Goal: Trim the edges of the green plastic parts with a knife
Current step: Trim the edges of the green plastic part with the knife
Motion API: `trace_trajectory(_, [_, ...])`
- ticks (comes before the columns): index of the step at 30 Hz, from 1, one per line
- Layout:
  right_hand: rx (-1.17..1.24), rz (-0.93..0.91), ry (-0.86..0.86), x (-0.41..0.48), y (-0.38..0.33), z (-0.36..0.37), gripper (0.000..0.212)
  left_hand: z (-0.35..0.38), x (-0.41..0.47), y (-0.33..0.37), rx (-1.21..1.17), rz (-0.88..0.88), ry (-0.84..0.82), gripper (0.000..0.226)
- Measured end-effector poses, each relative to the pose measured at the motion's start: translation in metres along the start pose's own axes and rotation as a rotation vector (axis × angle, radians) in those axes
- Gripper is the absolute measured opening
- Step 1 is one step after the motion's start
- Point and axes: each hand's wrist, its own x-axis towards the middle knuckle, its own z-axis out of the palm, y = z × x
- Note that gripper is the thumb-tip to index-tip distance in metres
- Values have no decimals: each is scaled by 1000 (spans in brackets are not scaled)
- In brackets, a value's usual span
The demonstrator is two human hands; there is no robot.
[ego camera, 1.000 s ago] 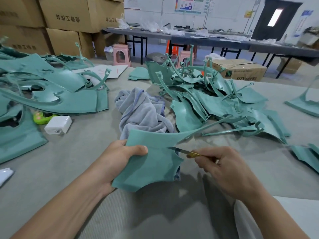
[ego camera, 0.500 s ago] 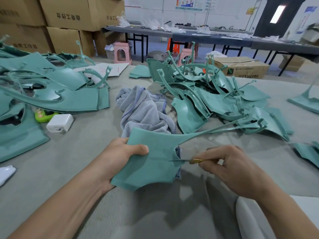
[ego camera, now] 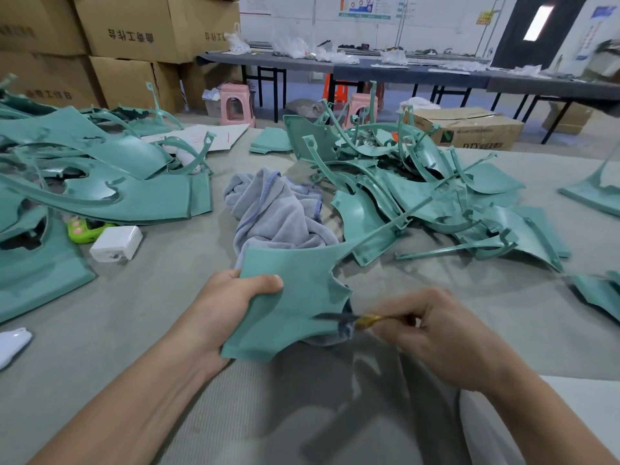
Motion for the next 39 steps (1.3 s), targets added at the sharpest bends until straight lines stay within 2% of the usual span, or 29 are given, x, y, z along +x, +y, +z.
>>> trace_trajectory(3, [-22,5,-86,0,-3,2,28,0,-1,1,-26,-2,-10,16])
trace_trajectory(5, [1,38,-20,0,-1,5,23,0,0,1,-27,5,-8,18])
trace_trajectory(9, [122,102,231,4,3,15,19,-2,4,4,-29,10,56,16])
trace_trajectory(10, [164,114,249,4,3,16,20,-3,4,5,-33,10,61,15])
trace_trajectory(13, [176,81,128,3,-1,18,23,-2,1,3,-28,5,39,16])
trace_trajectory(17, [83,113,285,6,6,14,22,0,3,2,-18,10,52,19])
trace_trajectory(21, [162,72,102,4,4,14,16,-1,3,4,-12,5,65,18])
trace_trajectory(24, [113,131,312,5,7,14,21,0,3,3,-30,18,84,17])
trace_trajectory(26, [181,107,373,3,2,12,21,0,3,3,-83,25,103,18])
trace_trajectory(30, [175,-64,262,-4,-25,28,12,2,1,4,-291,32,128,22])
trace_trajectory(32, [51,-107,167,-7,-36,43,24,5,-1,4,-368,16,92,25])
trace_trajectory(34, [-47,-126,157,-5,-40,52,26,8,-5,5,-408,-25,32,28])
trace_trajectory(36, [-17,-80,293,-1,-38,53,18,11,-7,5,-402,-52,13,33])
trace_trajectory(39, [-23,-8,557,1,-31,48,18,12,-6,6,-332,-55,101,17])
